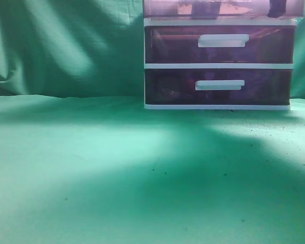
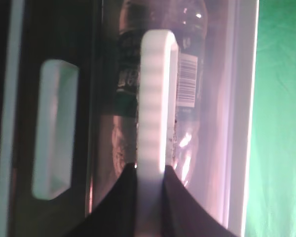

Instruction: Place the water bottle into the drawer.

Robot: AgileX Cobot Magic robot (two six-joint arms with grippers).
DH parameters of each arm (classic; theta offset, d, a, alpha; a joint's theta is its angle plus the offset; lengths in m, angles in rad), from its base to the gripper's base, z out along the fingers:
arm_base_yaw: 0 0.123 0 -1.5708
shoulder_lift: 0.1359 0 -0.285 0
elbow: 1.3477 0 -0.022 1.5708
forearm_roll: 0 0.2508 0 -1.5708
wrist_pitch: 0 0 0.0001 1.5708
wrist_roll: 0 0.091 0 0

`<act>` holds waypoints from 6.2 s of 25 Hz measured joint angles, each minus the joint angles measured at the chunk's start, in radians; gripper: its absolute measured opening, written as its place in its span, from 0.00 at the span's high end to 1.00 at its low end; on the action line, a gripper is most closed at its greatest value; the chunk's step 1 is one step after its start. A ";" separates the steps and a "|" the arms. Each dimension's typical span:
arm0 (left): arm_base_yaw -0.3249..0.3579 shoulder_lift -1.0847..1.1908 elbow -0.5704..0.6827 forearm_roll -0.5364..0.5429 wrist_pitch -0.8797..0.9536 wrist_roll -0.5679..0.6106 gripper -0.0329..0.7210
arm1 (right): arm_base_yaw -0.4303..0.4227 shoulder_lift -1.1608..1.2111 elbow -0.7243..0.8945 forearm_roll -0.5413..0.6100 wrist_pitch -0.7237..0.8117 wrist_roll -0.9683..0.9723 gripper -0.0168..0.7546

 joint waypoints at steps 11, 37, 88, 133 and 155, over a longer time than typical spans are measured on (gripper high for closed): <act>0.000 -0.340 0.678 -0.032 -0.264 -0.042 0.96 | -0.020 0.100 -0.139 0.000 0.015 -0.004 0.85; 0.000 -0.444 0.809 -0.032 -0.337 -0.086 0.96 | 0.033 0.129 -0.161 0.053 0.014 0.262 0.71; 0.000 -1.636 1.660 -0.189 -0.640 -0.115 0.96 | 0.350 -1.082 0.387 1.224 0.860 0.400 0.98; 0.000 -1.636 2.018 -0.058 -0.742 -0.140 0.96 | 0.122 -1.613 0.979 1.045 0.545 0.589 0.98; 0.000 -1.636 2.018 -0.058 -0.742 -0.140 0.96 | -0.181 -1.714 1.156 0.456 0.680 1.227 0.98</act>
